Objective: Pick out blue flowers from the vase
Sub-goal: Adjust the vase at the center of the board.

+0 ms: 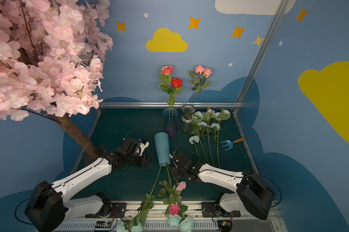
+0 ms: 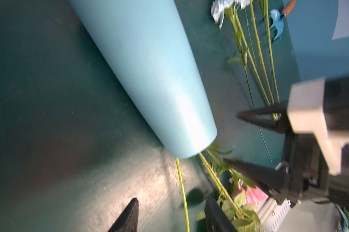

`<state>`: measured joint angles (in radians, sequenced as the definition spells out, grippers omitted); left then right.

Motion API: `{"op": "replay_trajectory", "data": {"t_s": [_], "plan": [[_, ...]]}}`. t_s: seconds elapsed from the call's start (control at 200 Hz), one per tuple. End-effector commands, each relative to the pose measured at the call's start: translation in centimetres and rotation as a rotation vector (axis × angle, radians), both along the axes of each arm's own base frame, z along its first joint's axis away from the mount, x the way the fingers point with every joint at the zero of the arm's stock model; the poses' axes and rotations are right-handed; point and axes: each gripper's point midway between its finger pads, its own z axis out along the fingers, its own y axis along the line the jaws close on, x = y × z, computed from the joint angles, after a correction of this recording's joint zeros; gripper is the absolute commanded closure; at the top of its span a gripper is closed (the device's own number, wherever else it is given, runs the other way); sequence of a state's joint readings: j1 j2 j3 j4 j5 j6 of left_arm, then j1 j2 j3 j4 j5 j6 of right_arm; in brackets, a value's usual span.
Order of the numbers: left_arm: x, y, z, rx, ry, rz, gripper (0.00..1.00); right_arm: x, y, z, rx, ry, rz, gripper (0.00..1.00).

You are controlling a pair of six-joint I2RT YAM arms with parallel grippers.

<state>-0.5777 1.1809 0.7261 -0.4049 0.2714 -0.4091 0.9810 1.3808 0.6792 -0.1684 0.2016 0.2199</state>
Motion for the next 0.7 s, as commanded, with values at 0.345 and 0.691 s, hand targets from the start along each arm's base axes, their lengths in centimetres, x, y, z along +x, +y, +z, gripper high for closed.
{"op": "replay_trajectory", "data": {"t_s": [0.345, 0.691], "plan": [[-5.6, -0.2, -3.4, -0.087, 0.094, 0.005, 0.44, 5.4, 4.0, -0.8, -0.082, -0.324, -0.034, 0.17], [-7.3, -3.3, -4.5, -0.036, 0.137, -0.083, 0.42, 6.3, 4.9, -1.2, 0.091, -0.725, -0.083, 0.22]]}}
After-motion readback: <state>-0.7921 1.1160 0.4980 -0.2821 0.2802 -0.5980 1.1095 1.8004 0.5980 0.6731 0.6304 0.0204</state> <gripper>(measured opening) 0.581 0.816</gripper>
